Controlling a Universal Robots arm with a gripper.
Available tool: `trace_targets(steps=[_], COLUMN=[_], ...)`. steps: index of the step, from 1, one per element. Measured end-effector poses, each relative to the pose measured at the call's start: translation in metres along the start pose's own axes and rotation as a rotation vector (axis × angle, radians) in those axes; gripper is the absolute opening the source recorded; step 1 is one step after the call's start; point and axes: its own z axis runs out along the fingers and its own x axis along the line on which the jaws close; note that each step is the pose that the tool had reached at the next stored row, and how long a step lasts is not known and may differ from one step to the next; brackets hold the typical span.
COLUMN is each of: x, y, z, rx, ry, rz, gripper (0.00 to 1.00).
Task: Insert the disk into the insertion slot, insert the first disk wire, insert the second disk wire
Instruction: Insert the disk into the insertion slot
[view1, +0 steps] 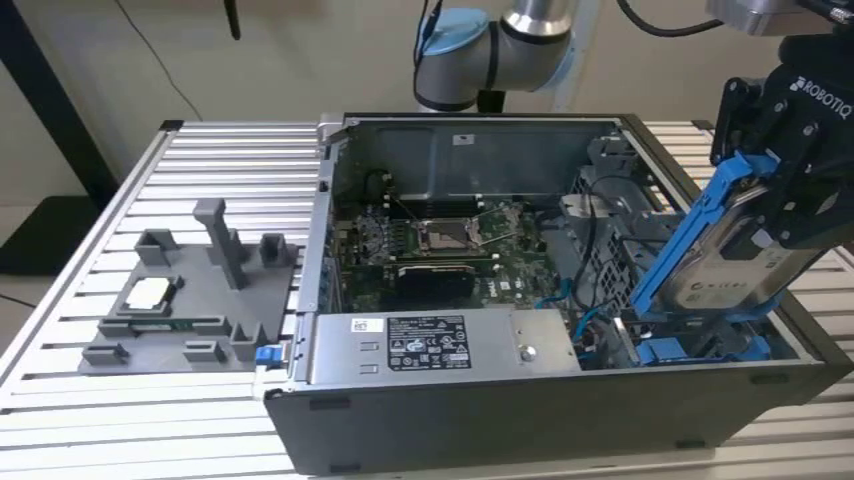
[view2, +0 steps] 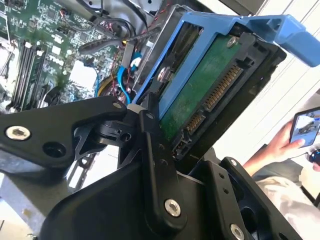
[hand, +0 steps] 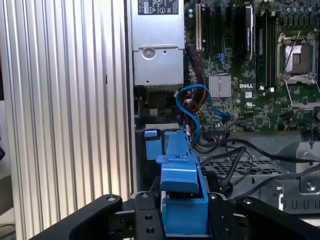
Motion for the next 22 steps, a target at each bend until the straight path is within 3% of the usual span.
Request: trace_targets(steps=[22], x=[0.0001], y=[-0.0026], z=[0.0391], rx=[0.0001], ry=[-0.0087], rz=[0.004], gripper=[0.33])
